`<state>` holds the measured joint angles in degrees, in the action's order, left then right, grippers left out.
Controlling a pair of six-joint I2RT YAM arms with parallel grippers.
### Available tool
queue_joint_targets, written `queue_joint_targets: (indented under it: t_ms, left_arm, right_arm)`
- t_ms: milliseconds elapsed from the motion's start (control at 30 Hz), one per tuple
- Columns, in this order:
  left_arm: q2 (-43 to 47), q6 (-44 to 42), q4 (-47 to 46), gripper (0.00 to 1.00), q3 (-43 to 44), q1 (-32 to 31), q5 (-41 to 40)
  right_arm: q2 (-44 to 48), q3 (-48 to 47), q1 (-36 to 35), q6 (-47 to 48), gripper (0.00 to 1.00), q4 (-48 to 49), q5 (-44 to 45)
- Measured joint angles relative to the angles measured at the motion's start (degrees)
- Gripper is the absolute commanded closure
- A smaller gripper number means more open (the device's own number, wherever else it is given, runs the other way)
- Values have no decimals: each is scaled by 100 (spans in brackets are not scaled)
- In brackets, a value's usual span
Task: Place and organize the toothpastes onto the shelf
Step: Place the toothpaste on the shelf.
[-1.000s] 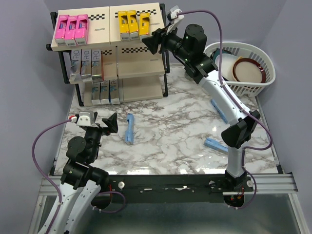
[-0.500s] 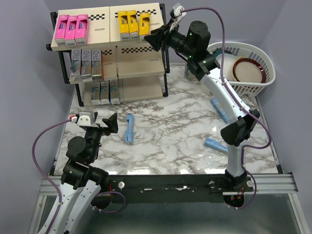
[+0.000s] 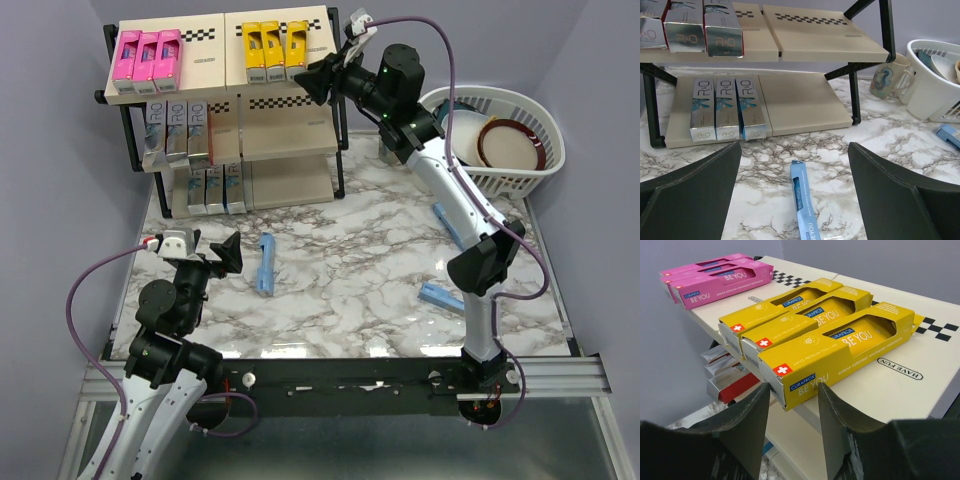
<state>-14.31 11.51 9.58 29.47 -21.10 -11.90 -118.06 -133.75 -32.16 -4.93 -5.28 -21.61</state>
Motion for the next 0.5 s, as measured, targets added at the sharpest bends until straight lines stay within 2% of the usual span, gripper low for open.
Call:
queue_joint_targets:
  t_ms: [233,500]
  left_arm:
    - [-2,-17,-2,1,0,0,-2]
    - [-2,-22,-2,1,-4,0,-2]
  right_arm:
    - [-37,-2,20,2,48,61,98]
    - [105,221,37,-2,33,155,92]
